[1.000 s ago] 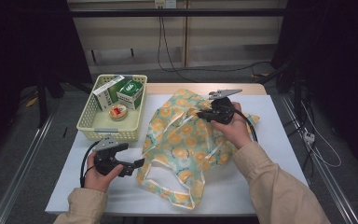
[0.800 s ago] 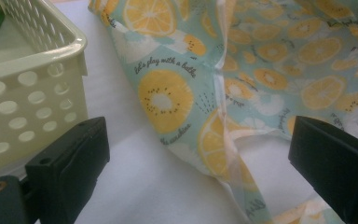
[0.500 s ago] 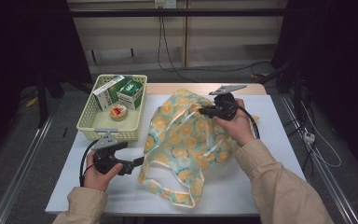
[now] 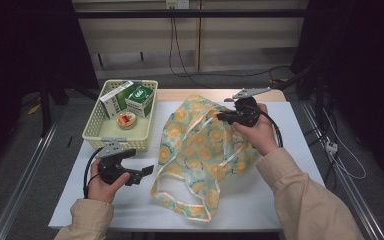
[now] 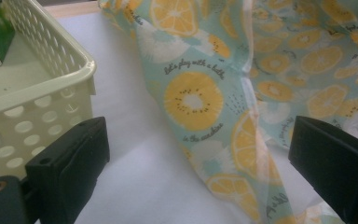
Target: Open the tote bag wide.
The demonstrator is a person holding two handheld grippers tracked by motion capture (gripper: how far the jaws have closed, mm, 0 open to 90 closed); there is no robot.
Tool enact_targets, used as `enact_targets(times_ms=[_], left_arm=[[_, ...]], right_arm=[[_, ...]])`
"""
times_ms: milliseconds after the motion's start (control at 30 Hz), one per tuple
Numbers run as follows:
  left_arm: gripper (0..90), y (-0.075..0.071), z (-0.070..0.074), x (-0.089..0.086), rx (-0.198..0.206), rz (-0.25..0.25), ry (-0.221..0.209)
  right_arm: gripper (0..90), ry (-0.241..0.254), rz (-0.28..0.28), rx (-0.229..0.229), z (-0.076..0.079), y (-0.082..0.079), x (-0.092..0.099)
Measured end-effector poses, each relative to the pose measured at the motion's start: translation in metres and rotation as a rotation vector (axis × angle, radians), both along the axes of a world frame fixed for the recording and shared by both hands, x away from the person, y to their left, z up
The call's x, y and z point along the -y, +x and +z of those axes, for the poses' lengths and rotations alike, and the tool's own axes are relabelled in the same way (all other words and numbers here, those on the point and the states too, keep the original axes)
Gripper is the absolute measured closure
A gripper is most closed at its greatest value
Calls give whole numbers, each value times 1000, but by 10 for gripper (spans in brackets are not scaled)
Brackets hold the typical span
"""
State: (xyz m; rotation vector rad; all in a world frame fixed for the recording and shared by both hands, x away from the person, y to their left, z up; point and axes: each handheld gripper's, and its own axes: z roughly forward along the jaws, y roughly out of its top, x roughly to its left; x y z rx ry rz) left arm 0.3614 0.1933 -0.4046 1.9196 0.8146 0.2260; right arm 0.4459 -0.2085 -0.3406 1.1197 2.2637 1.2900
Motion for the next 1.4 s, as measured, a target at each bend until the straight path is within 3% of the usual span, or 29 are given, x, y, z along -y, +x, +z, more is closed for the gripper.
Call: enact_targets(times_ms=[533,1400], left_arm=[[49,4,9,2,7,-17,1],[49,23,29,0,11,-12,1]], right_arm=[[900,-14,15,1,2,0,-4],[897,-17,67,-56,-6,-5,5]])
